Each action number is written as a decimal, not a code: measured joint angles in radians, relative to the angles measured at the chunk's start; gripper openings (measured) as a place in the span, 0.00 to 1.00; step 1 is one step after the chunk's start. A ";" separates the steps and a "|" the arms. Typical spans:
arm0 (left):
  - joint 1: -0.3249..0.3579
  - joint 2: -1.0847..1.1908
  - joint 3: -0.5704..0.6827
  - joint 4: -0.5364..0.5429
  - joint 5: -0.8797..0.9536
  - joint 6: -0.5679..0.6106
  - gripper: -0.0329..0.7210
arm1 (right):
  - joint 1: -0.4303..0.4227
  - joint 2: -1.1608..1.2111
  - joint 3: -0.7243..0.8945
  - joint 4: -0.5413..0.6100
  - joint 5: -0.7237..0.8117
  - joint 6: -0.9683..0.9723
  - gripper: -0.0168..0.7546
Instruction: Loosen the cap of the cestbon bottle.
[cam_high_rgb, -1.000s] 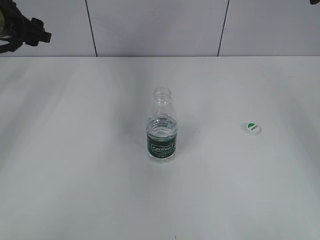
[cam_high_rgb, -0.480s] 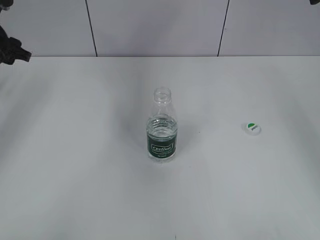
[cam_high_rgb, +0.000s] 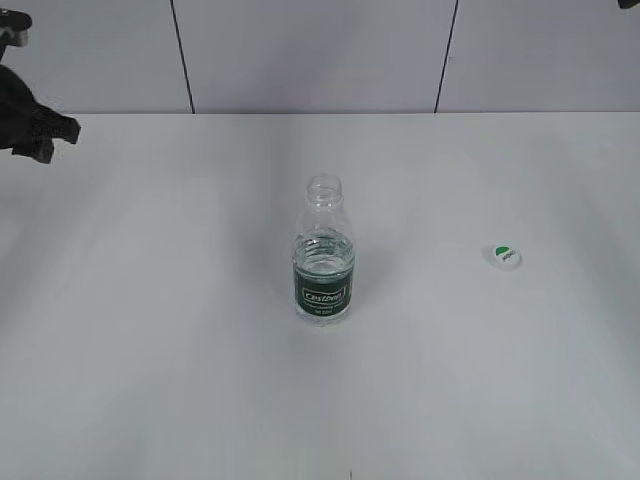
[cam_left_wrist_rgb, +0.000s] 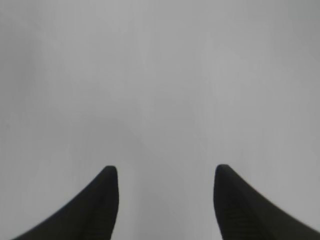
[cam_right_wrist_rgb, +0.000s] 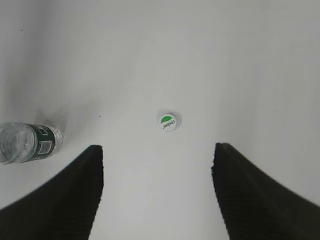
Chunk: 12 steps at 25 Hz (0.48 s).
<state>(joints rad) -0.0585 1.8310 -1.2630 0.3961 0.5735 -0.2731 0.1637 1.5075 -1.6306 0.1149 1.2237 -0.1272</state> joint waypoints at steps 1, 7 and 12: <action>0.000 -0.001 -0.012 -0.059 0.029 0.042 0.55 | 0.000 0.000 0.000 0.001 0.000 0.000 0.69; 0.000 -0.001 -0.091 -0.286 0.214 0.143 0.55 | 0.000 0.000 0.000 0.003 0.000 0.002 0.69; 0.000 -0.001 -0.143 -0.359 0.337 0.148 0.55 | 0.000 0.000 0.000 0.003 0.000 0.008 0.69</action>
<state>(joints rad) -0.0585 1.8300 -1.4056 0.0368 0.9103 -0.1253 0.1637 1.5075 -1.6306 0.1180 1.2237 -0.1194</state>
